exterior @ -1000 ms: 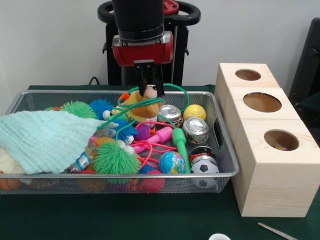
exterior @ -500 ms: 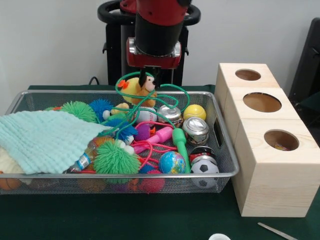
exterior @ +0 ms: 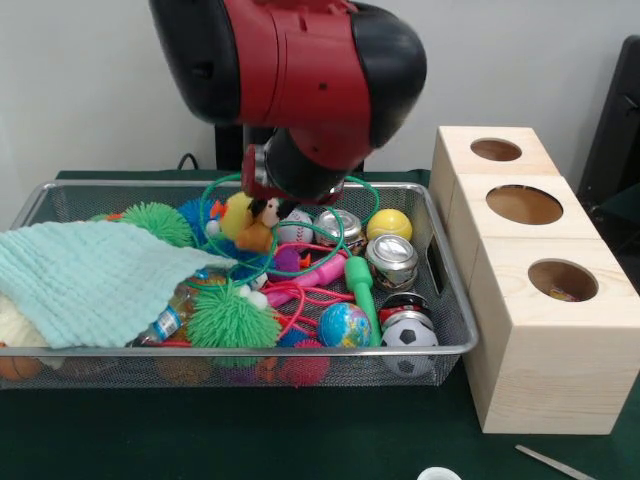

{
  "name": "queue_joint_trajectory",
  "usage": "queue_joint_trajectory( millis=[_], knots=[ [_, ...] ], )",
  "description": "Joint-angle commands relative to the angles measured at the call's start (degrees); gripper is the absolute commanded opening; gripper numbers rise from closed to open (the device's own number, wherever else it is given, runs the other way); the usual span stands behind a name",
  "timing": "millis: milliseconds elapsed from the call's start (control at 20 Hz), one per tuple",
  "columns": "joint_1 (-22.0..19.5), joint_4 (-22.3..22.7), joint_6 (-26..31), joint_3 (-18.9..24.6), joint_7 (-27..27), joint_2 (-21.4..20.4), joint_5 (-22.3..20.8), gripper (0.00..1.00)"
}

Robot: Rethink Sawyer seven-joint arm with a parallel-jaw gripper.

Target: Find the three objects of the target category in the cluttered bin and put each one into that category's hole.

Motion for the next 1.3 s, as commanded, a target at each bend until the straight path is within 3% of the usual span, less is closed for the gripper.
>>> queue_joint_trajectory(
  millis=[50,500,850,1000,1100,1300],
  knots=[
    [2.28,-12.73,9.82,-5.12,-5.51,8.32,-8.73,0.00],
    [4.60,-16.63,18.85,-8.19,-4.95,11.08,-7.40,0.00],
    [4.89,-14.68,17.16,-8.81,-2.38,9.15,-5.45,0.00],
    [4.83,-13.86,11.35,-8.22,-1.69,8.10,-5.50,0.00],
    [4.81,-11.81,4.56,-7.76,-0.97,5.90,-6.12,0.00],
    [4.26,-6.68,-17.05,-6.08,4.02,0.92,-7.22,0.00]
  ],
)
